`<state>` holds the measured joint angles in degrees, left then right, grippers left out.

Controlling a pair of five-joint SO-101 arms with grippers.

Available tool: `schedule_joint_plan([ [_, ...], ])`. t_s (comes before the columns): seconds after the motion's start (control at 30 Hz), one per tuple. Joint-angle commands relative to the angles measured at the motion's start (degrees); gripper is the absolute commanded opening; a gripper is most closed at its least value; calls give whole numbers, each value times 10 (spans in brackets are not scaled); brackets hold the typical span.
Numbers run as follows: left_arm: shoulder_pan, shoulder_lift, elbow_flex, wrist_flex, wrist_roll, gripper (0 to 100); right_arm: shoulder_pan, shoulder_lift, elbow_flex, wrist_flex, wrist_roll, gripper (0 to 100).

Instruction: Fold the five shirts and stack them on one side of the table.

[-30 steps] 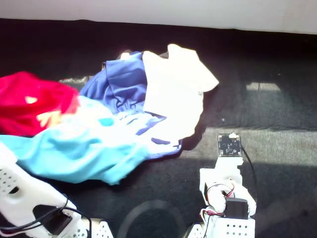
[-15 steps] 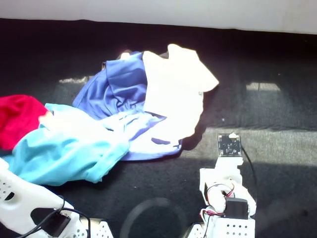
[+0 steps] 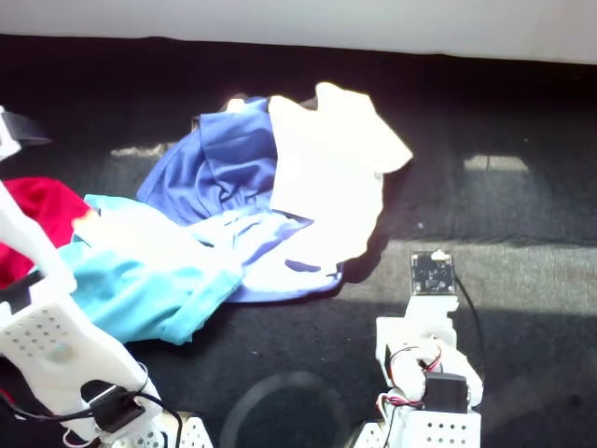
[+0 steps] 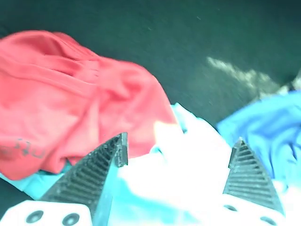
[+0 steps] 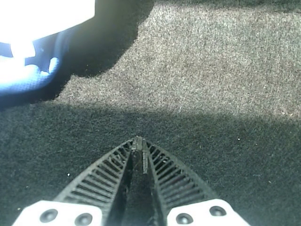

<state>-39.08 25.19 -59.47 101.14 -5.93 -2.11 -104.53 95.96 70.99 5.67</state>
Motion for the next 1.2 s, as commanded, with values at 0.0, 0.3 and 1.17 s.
schedule_joint_plan([
  [0.0, 47, -123, 145, 4, -4, 333, 1, -4, 70, 2, 1, 6],
  [0.3, 158, -335, 686, -65, -7, 337, 2, -4, 70, 1, 4, 6],
  [1.17, 8, -211, 924, -447, -124, 18, 15, -4, 70, -94, 161, 6],
])
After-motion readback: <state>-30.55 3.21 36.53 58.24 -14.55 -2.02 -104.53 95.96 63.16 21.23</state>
